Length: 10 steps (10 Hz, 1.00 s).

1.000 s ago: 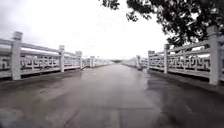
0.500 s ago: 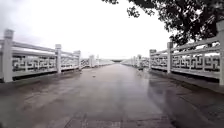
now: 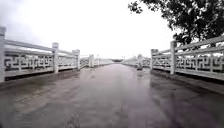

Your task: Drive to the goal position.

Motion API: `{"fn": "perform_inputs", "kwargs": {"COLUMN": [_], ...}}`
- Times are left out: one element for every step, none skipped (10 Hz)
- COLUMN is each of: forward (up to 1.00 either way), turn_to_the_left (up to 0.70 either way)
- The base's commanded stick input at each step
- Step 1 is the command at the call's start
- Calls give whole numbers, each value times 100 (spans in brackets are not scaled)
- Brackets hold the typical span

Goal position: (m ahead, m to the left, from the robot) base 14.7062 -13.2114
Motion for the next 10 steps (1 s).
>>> {"fn": "perform_inputs", "kwargs": {"forward": [45,45,45,45,45,45,45,45,45,45], "turn_to_the_left": [3,3,3,3,3,3,3,3,3,3]}}
